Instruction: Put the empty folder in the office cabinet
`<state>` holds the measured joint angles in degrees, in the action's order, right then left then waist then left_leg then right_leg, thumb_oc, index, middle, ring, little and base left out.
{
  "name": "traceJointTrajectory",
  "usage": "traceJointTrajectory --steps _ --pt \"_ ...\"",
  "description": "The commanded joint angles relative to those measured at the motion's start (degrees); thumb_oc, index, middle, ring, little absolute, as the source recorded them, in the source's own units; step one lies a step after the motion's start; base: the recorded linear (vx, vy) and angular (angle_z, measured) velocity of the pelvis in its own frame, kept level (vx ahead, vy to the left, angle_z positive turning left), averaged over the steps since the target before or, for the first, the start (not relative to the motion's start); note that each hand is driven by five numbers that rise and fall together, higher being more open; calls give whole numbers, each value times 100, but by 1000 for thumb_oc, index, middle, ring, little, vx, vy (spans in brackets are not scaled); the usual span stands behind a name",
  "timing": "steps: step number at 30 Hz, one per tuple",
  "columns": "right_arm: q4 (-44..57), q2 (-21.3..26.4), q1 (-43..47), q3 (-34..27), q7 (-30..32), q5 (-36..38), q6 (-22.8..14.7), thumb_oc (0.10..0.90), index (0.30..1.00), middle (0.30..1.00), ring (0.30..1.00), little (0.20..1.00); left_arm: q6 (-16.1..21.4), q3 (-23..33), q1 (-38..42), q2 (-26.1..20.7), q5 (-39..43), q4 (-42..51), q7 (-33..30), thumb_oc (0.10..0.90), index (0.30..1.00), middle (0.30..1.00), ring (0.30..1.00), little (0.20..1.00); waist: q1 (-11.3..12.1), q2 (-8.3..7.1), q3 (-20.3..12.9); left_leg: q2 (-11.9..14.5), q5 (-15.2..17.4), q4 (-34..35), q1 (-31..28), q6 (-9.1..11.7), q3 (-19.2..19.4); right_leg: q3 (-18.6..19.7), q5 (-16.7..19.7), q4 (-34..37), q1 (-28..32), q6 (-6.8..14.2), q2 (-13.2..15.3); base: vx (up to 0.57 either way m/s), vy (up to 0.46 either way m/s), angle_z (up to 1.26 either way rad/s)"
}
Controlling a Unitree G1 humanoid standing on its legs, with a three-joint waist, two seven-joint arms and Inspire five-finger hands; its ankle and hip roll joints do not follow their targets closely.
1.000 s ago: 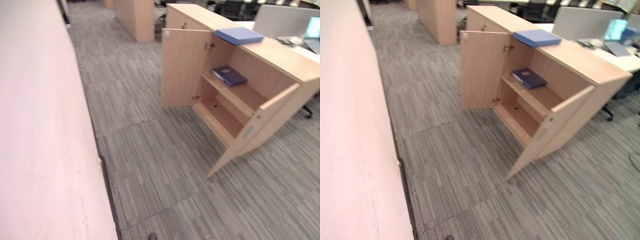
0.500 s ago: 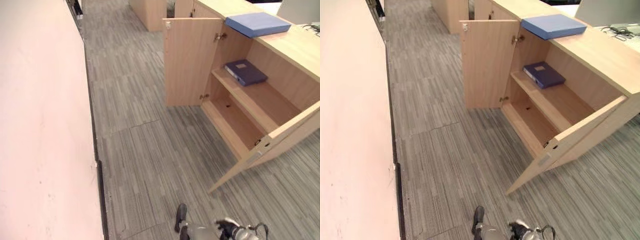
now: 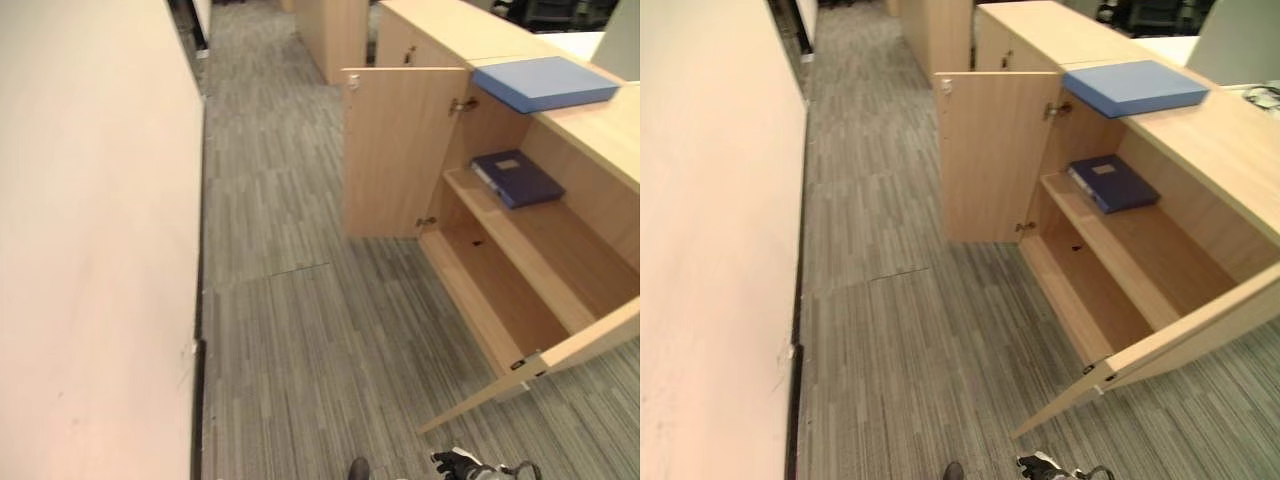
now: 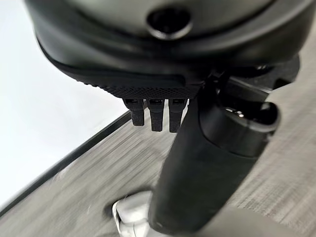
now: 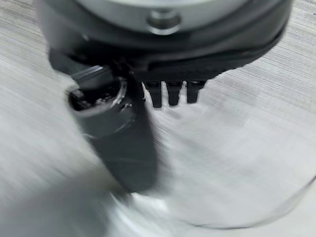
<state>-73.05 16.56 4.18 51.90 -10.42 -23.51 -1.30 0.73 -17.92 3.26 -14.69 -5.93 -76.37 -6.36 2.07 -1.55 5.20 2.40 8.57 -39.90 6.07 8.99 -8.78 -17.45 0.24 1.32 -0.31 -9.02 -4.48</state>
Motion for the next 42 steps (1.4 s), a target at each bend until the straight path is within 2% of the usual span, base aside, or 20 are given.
traceJointTrajectory --steps 1,2,3,6,8,9,11,16,20,21,24,26,27,28,30,31,33,37,40,42 --pt "1312 -213 -80 712 -1268 -1726 -584 800 900 900 900 900 97 365 228 5 77 -98 138 800 900 900 900 900 255 -165 609 -482 -783 745 47 -534 328 502 -249 -397 -2 1056 487 108 -94 9" --pt "3884 463 605 1036 -1233 -1339 -1204 800 900 900 900 900 191 699 -46 -274 165 35 43 800 900 900 900 900 490 -276 640 -478 -471 987 554 -622 470 541 -334 -316 179 1114 547 192 -98 3" --pt "4732 787 882 1138 -1235 -1267 -1378 800 900 900 900 900 197 817 -167 -331 157 82 -37 800 900 900 900 900 531 -295 627 -401 -348 1336 647 -667 574 561 -373 -276 250 1148 552 178 -61 -10" --pt "5349 1016 1225 1328 -1349 -1322 -1576 800 900 900 900 900 201 994 -400 -284 103 57 -247 800 900 900 900 900 635 -300 605 -287 -631 2291 898 -644 636 582 -412 -163 422 1207 540 203 23 -25" --pt "5717 1133 1233 1358 -1547 -1176 -1679 800 900 900 900 900 210 1108 -468 -259 75 -32 -279 800 900 900 900 900 707 -233 566 -38 -1141 3258 1012 -568 454 659 -515 -96 606 1231 478 295 103 1" --pt "6044 1384 1310 1371 -1672 -1062 -1721 800 900 900 900 900 220 1178 -484 -281 75 -105 -292 800 900 900 900 900 768 -242 565 198 -1476 4202 1148 -451 313 773 -638 -79 803 1253 530 316 112 -21" --pt "6169 1628 1371 1415 -1793 -1095 -1749 800 900 900 900 900 211 1200 -432 -344 25 -136 -241 800 900 900 900 900 790 -261 578 350 -1535 4490 1351 -338 230 909 -713 -59 982 1276 584 295 128 -35" --pt "6089 1813 1142 1436 -2165 -822 -1727 800 900 900 900 900 205 1176 -476 -412 -239 -161 -105 800 900 900 900 900 871 -122 404 442 -1693 4490 1098 -210 114 1056 -759 -5 1182 1354 579 270 195 -37" --pt "6058 1926 884 1432 -2439 -533 -1567 800 900 900 900 900 205 983 -327 -486 -499 -77 -38 800 900 900 900 900 964 -73 226 254 -1875 4452 789 -280 105 997 -709 17 1374 1535 910 349 349 -16" --pt "5696 1730 821 1513 -2525 -718 -1422 800 900 900 900 900 89 788 -7 -423 -514 -12 -44 800 900 900 900 900 962 -101 121 18 -1722 4273 689 -386 164 1006 -648 -73 1401 1646 1173 310 338 -13" --pt "5480 1541 898 1610 -2457 -1083 -1480 800 900 900 900 900 99 453 167 -257 -666 214 -163 800 900 900 900 900 1033 -152 83 -268 -1427 4000 698 -567 174 1012 -542 -236 1297 1761 1435 241 280 7" --pt "5278 1399 819 1691 -2497 -1508 -1589 800 900 900 900 900 104 314 66 -141 -738 433 -204 800 900 900 900 900 1126 -171 25 -480 -1234 3923 664 -748 252 990 -214 -525 1055 1915 1706 247 349 -20" --pt "5180 1355 743 1755 -2579 -1807 -1673 800 900 900 900 900 107 328 -53 -151 -740 509 -172 800 900 900 900 900 1157 -128 -12 -548 -1150 4024 518 -830 354 806 75 -816 847 1995 1916 176 294 -50" --pt "5164 1347 729 1758 -2568 -1828 -1682 800 900 900 900 900 105 329 -69 -151 -742 518 -170 800 900 900 900 900 1169 -130 -25 -552 -1159 4045 510 -842 370 825 76 -839 825 2008 1928 167 285 -63" --pt "5269 1408 622 1801 -2599 -1986 -1820 800 900 900 900 900 82 325 -196 -205 -844 511 -124 800 900 900 900 900 1252 -77 -97 -542 -1114 4271 305 -880 562 259 326 -1123 702 2035 2201 171 245 -60" --pt "5515 1566 438 1734 -2653 -1952 -1916 800 900 900 900 900 64 337 -273 -280 -984 483 -51 800 900 900 900 900 1230 -68 -111 -560 -1073 4476 72 -903 712 -263 585 -1390 620 2052 2397 173 211 -62" --pt "5682 1696 277 1627 -2732 -1864 -1918 800 900 900 900 900 66 361 -329 -318 -1060 475 -6 800 900 900 900 900 1145 -63 -95 -598 -1027 4490 -20 -928 728 -420 648 -1476 603 2075 2410 145 135 -57" --pt "6275 2217 -165 1183 -2849 -1570 -1910 800 900 900 900 900 106 522 -489 -373 -1159 442 122 800 900 900 900 900 748 127 88 -496 -829 4490 -284 -901 876 -704 253 -1330 11 1946 1926 89 83 0" --pt "6510 2425 -445 912 -2791 -1487 -1876 800 900 900 900 900 95 643 -546 -300 -1212 423 177 800 900 900 900 900 311 214 342 -314 -668 4490 -612 -821 1147 -1024 566 -659 -754 2075 1676 151 4 -37" --pt "6606 2444 -644 802 -2795 -1350 -1821 800 900 900 900 900 91 677 -519 -274 -1308 419 200 800 900 900 900 900 188 200 429 -251 -652 4490 -707 -800 1326 -1081 867 -202 -977 2108 1603 147 -86 -57"
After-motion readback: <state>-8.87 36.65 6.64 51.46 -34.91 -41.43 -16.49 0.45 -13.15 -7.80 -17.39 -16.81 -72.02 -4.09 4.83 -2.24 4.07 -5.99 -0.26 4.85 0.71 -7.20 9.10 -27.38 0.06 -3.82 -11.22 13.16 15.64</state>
